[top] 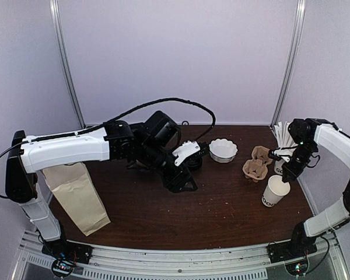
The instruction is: Pack the takeout coffee
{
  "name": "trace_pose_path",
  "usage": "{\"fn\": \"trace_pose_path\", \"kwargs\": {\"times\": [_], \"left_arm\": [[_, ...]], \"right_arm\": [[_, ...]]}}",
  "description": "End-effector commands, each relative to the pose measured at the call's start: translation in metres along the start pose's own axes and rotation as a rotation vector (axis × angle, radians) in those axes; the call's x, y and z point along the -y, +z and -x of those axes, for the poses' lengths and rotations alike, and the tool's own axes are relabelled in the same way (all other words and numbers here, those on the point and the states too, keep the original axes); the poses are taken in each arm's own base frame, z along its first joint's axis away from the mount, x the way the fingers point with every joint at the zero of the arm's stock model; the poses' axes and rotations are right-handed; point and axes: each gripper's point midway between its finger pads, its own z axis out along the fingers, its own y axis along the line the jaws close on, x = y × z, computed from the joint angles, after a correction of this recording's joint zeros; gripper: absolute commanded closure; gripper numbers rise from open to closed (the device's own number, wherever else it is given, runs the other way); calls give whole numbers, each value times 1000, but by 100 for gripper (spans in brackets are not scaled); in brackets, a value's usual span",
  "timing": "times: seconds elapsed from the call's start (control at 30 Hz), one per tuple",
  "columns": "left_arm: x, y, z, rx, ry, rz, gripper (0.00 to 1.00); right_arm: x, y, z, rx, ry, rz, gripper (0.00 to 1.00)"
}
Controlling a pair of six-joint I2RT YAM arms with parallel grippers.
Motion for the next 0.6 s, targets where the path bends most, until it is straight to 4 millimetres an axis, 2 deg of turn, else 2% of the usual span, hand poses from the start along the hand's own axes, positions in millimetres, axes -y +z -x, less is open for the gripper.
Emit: {"fn": "trace_pose_path", "kwargs": {"times": [0.0, 0.17, 0.3, 0.43, 0.57], "left_arm": [[-10, -31, 17, 64, 28, 106, 37], [-29, -55, 21, 103, -19, 176, 35], [-46, -64, 18, 84, -63, 259, 32], [-64, -72, 13, 72, -118, 316, 28], [-86, -89, 6, 89, -194, 415, 27]], "right_arm": [[-30, -26, 23, 123, -39, 68, 100], [-69, -35, 44, 153, -182, 78, 100], [-113, -37, 60, 150, -341, 135, 100], [-150, -43, 77, 136, -490, 192, 100], [-182, -48, 100, 131, -629, 196, 100]]}}
